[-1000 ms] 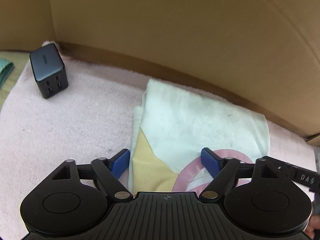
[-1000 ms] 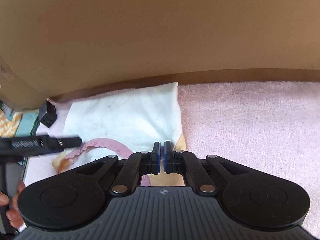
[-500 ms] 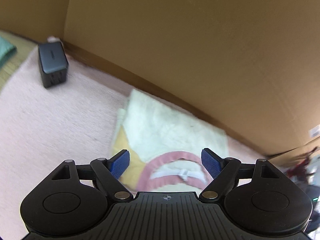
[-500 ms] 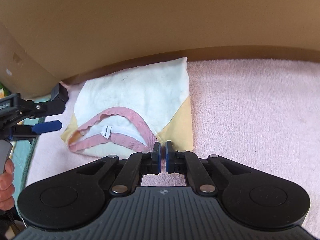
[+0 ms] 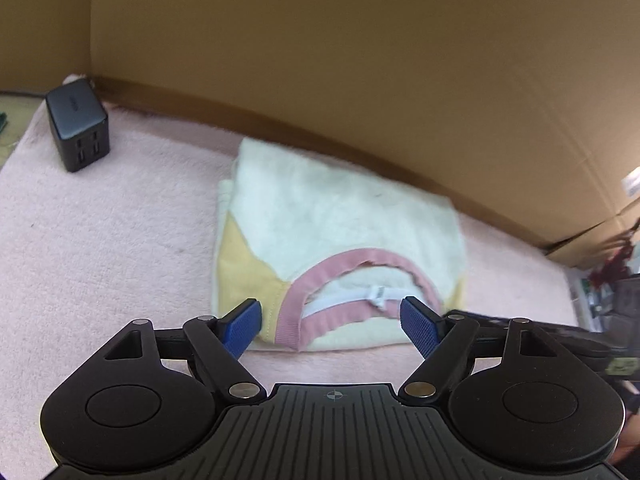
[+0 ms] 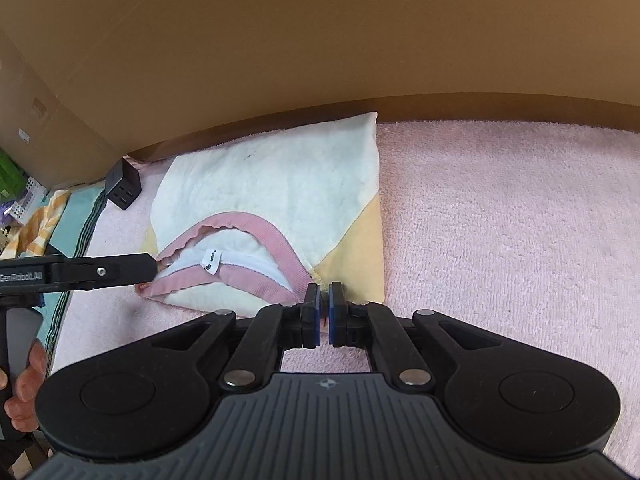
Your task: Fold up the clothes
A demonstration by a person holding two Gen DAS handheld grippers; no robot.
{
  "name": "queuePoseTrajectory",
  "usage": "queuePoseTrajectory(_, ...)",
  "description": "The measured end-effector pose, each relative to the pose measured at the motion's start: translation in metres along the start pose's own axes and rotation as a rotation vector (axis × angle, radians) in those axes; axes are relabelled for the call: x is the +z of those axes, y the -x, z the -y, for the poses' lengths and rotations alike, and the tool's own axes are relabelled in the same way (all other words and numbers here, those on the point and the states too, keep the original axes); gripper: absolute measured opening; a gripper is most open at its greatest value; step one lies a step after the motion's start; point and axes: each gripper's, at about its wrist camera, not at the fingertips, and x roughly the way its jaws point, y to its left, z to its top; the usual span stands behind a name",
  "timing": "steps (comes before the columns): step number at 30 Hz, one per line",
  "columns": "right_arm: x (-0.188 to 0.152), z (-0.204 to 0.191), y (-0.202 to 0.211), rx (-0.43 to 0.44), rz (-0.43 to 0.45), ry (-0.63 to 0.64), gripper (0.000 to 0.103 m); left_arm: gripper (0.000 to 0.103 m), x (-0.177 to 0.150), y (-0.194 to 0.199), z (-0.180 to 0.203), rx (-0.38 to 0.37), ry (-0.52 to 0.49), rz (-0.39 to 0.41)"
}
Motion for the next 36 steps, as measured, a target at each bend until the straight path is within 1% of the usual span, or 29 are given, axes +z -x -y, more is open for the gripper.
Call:
queuePoseTrajectory(4, 0.001, 0.001, 0.000, 0.005, -0.004, 0.003, 0.002, 0.088, 0.009, 0.007, 0.007, -0.031, 0.000, 0.048)
queuePoseTrajectory(5, 0.001, 0.001, 0.000, 0.006, -0.004, 0.004, 0.002, 0.088, 0.010, 0.003, 0.009, -0.024, -0.007, 0.041)
queuePoseTrajectory(7, 0.002, 0.001, 0.000, 0.008, -0.007, 0.006, 0.002, 0.088, 0.008, -0.007, 0.010, 0.001, -0.014, 0.001)
queuePoseTrajectory(11, 0.003, 0.002, -0.001, 0.014, -0.011, 0.006, 0.002, 0.088, -0.010, -0.021, 0.000, 0.047, -0.017, -0.038)
queuePoseTrajectory(12, 0.003, 0.002, -0.002, 0.016, -0.012, 0.006, 0.002, 0.089, -0.010, -0.020, -0.001, 0.052, -0.015, -0.043)
queuePoseTrajectory(14, 0.004, 0.003, -0.002, 0.020, -0.013, 0.004, 0.002, 0.096, -0.006, -0.017, 0.004, 0.070, -0.028, -0.059)
queuePoseTrajectory(15, 0.004, 0.003, -0.002, 0.022, -0.015, 0.003, 0.003, 0.102, -0.003, -0.015, 0.007, 0.082, -0.041, -0.058)
queuePoseTrajectory(16, 0.005, 0.003, -0.002, 0.023, -0.017, 0.001, 0.003, 0.103, 0.000, -0.010, 0.011, 0.092, -0.055, -0.044)
queuePoseTrajectory(17, 0.006, 0.003, -0.001, 0.025, -0.017, -0.004, 0.006, 0.103, 0.005, -0.005, 0.014, 0.091, -0.063, -0.024)
queuePoseTrajectory(19, 0.008, 0.004, 0.005, 0.032, -0.013, -0.027, 0.011, 0.103, 0.017, 0.005, 0.016, 0.055, -0.037, 0.023)
queuePoseTrajectory(20, 0.009, 0.004, 0.009, 0.038, -0.005, -0.038, 0.020, 0.103, 0.024, 0.008, 0.015, 0.023, -0.009, 0.042)
queuePoseTrajectory(21, 0.012, 0.004, 0.014, 0.048, 0.013, -0.043, 0.024, 0.103, 0.030, 0.011, 0.013, -0.011, 0.020, 0.060)
queuePoseTrajectory(23, 0.018, 0.001, 0.025, 0.057, 0.057, -0.043, 0.024, 0.098, 0.044, 0.005, 0.011, -0.059, 0.070, 0.085)
queuePoseTrajectory(24, 0.022, 0.000, 0.029, 0.061, 0.079, -0.042, 0.024, 0.086, 0.049, -0.002, 0.011, -0.050, 0.074, 0.081)
queuePoseTrajectory(25, 0.026, -0.002, 0.032, 0.062, 0.099, -0.040, 0.024, 0.067, 0.054, -0.008, 0.012, -0.037, 0.076, 0.075)
queuePoseTrajectory(26, 0.031, -0.004, 0.034, 0.063, 0.116, -0.036, 0.024, 0.051, 0.059, -0.015, 0.013, -0.024, 0.078, 0.069)
queuePoseTrajectory(27, 0.035, -0.006, 0.033, 0.061, 0.125, -0.027, 0.022, 0.022, 0.063, -0.025, 0.014, 0.015, 0.070, 0.044)
queuePoseTrajectory(28, 0.039, -0.008, 0.032, 0.059, 0.132, -0.017, 0.020, 0.017, 0.064, -0.030, 0.014, 0.035, 0.061, 0.039)
queuePoseTrajectory(29, 0.044, -0.011, 0.027, 0.056, 0.133, -0.002, 0.010, 0.016, 0.065, -0.034, 0.015, 0.053, 0.051, 0.035)
queuePoseTrajectory(30, 0.048, -0.016, 0.021, 0.053, 0.132, 0.015, 0.002, 0.008, 0.066, -0.038, 0.015, 0.070, 0.041, 0.032)
queuePoseTrajectory(34, 0.062, -0.035, -0.010, 0.018, 0.115, 0.079, 0.000, 0.007, 0.069, -0.056, 0.018, 0.141, 0.002, 0.018)
queuePoseTrajectory(36, 0.067, -0.044, -0.026, 0.013, 0.098, 0.102, 0.000, 0.008, 0.071, -0.064, 0.019, 0.176, -0.018, 0.011)
